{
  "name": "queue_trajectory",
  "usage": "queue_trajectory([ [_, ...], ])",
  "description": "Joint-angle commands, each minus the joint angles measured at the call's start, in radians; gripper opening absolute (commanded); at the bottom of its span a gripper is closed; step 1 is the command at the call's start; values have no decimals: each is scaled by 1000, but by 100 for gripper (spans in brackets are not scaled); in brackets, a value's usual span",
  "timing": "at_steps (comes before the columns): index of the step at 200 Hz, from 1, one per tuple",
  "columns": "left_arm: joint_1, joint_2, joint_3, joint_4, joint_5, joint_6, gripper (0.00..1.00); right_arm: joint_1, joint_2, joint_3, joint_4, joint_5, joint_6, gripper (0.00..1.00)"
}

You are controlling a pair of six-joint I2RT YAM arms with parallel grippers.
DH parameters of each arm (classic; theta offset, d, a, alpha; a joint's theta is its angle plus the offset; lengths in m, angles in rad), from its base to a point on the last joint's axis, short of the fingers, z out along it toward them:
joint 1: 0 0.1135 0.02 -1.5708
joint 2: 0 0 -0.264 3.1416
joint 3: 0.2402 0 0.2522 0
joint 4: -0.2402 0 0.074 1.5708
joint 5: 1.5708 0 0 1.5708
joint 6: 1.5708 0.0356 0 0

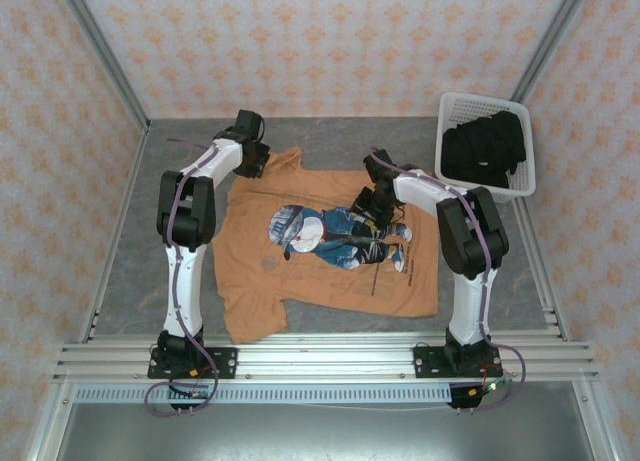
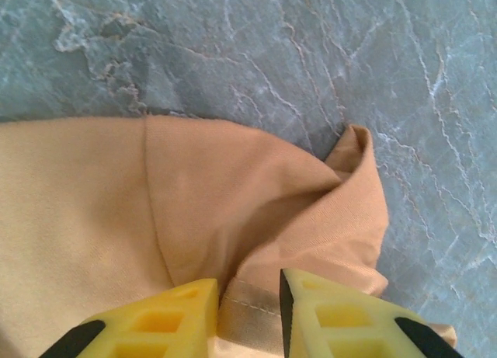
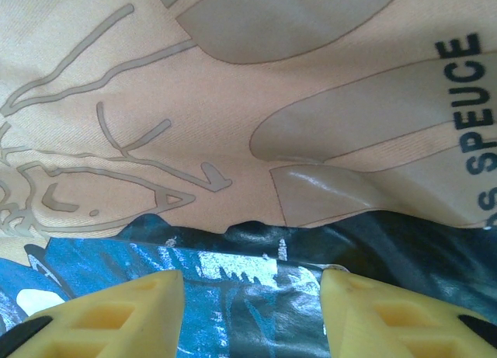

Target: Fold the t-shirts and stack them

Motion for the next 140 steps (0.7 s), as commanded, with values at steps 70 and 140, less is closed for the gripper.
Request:
queue_trajectory([
  [70, -1, 24, 69, -25, -13, 5, 0, 4, 31, 4, -42, 13, -8, 50],
  [140, 19, 138, 284, 16, -1, 10, 0, 3, 32, 2, -43, 9, -9, 50],
])
